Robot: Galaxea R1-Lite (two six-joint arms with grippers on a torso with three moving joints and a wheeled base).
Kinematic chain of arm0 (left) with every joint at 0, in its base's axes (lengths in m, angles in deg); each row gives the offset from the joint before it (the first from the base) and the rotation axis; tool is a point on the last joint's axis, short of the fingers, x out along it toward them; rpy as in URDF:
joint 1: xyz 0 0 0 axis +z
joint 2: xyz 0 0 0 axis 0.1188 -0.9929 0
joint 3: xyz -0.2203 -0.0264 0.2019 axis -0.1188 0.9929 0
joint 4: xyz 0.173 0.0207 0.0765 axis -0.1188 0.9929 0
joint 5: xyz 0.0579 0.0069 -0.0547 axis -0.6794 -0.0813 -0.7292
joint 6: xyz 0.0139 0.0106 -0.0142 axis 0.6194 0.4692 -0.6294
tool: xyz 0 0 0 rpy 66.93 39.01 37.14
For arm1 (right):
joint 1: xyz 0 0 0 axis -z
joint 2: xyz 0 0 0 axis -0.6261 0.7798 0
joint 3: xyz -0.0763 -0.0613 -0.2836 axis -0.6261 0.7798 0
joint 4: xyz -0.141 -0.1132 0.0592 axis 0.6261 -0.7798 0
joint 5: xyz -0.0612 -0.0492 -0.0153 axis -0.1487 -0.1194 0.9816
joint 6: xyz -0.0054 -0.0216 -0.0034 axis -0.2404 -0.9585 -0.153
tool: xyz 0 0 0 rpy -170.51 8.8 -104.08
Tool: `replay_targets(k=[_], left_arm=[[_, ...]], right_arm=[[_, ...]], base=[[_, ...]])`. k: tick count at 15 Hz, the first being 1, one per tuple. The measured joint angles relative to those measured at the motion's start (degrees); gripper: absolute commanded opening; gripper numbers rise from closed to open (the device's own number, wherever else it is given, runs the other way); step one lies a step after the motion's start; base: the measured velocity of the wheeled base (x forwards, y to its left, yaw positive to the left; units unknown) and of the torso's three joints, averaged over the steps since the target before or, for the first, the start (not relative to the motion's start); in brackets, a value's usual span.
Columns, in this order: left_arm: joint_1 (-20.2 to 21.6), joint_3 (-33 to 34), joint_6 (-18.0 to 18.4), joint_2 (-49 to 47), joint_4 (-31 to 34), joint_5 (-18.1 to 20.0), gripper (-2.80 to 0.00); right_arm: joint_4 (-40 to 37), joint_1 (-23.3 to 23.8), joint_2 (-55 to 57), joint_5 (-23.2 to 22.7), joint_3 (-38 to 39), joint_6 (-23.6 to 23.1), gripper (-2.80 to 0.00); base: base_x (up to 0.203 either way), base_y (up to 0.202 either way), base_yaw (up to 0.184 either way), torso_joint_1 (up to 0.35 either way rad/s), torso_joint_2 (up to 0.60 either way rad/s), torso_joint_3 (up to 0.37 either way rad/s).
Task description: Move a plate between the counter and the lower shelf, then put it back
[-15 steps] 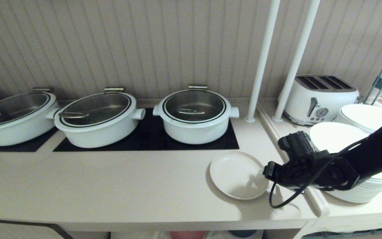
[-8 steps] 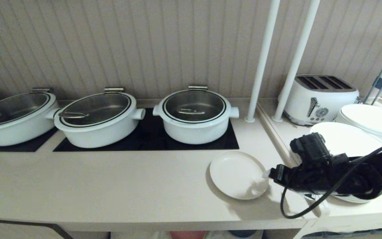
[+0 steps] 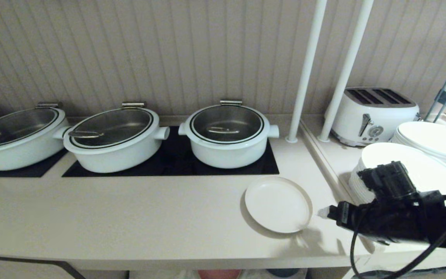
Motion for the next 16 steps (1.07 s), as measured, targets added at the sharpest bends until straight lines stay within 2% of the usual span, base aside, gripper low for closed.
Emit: replay_targets(k=[4,10,13,16], left_arm=[[0.0,0.0,-0.02,0.0,0.0,0.0,-2.8],[0.0,0.0,0.0,0.0,0.0,0.0,-2.8],[0.0,0.0,-0.02,0.0,0.0,0.0,-2.8],[0.0,0.0,0.0,0.0,0.0,0.02,-2.8]], right_arm=[[-0.05,-0.5,-4.73,-0.13,4.48,-0.71,-2.8],[0.17,-0.79,-10.52,0.5,7.39,-5.63,-2.8],[5.5,-0.27,-13.74,0.63,12.36,-11.55,-2.8],[16.15,2.56,-17.67,0.19,19.04,-21.35,-2.8]], base=[[0.0,0.0,0.0,0.0,0.0,0.0],[0.0,0.0,0.0,0.0,0.0,0.0],[0.0,0.0,0.0,0.0,0.0,0.0],[0.0,0.0,0.0,0.0,0.0,0.0]])
